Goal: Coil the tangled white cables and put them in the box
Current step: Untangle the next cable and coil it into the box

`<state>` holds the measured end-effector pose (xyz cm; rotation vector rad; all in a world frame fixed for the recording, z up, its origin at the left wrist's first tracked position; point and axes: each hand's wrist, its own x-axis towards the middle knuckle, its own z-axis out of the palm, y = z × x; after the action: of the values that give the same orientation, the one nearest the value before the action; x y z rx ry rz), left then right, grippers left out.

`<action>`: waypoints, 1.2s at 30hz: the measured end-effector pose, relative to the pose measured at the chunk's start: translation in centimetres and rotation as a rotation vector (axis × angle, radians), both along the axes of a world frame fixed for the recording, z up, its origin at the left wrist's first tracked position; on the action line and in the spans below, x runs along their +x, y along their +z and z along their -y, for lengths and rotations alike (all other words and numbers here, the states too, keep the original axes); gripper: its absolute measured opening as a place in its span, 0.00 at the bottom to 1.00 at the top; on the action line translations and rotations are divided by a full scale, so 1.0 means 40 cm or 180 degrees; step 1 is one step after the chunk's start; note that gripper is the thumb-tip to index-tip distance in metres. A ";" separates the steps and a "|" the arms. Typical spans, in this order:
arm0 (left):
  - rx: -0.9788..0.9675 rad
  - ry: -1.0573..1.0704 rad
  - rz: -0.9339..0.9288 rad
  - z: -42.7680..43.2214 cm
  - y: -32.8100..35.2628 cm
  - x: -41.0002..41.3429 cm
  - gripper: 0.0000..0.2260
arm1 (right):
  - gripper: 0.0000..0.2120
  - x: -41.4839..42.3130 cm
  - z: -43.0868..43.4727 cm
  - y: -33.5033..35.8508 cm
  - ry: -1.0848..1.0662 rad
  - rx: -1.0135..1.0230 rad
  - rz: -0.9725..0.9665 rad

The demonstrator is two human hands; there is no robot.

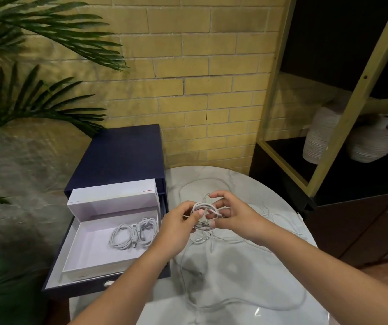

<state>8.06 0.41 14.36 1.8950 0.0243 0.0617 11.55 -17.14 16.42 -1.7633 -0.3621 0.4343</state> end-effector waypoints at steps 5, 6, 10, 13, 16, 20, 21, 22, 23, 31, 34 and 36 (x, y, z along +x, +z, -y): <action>-0.0159 0.0090 -0.0084 0.001 -0.009 0.004 0.04 | 0.24 0.002 0.020 -0.015 -0.0094 -0.0076 0.0099; -0.0170 0.0109 -0.0097 0.007 -0.010 0.005 0.04 | 0.22 0.005 0.025 -0.018 -0.0138 -0.0121 0.0132; -0.0221 0.0149 -0.0076 0.033 -0.008 0.006 0.05 | 0.15 0.021 0.037 -0.027 -0.0396 -0.0067 0.0128; -0.0177 0.0108 -0.0123 0.056 -0.003 0.004 0.05 | 0.12 0.030 0.053 -0.026 -0.0530 -0.0017 0.0133; 0.0294 -0.0062 -0.0259 0.085 0.002 0.003 0.06 | 0.06 0.032 0.073 -0.022 -0.0530 0.0161 0.0041; 0.0427 -0.0018 -0.0312 0.121 0.008 0.001 0.05 | 0.03 0.038 0.102 -0.015 -0.0549 -0.0038 0.0253; 0.0536 0.0048 -0.0283 0.129 0.008 0.002 0.06 | 0.03 0.039 0.108 -0.015 -0.0537 -0.0243 0.0493; 0.0685 0.0117 -0.0245 0.137 0.008 0.004 0.07 | 0.03 0.039 0.114 -0.014 -0.0520 -0.0497 0.0784; 0.0874 0.0180 -0.0202 0.146 0.010 0.003 0.08 | 0.04 0.039 0.120 -0.014 -0.0500 -0.0774 0.1087; 0.2196 -0.0019 0.0007 0.171 0.039 -0.020 0.14 | 0.03 0.071 0.179 0.019 0.0078 -0.1891 0.3276; 0.2075 -0.0057 -0.0073 0.176 0.049 -0.011 0.11 | 0.04 0.094 0.191 0.023 0.0116 -0.2037 0.3527; 0.1488 -0.0032 -0.0244 0.181 0.045 -0.004 0.10 | 0.04 0.097 0.199 0.016 0.0009 -0.1885 0.3349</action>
<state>7.91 -6.85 16.16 2.3641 0.0565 -0.0144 15.41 -25.10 17.08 -2.4704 -1.0448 -0.4955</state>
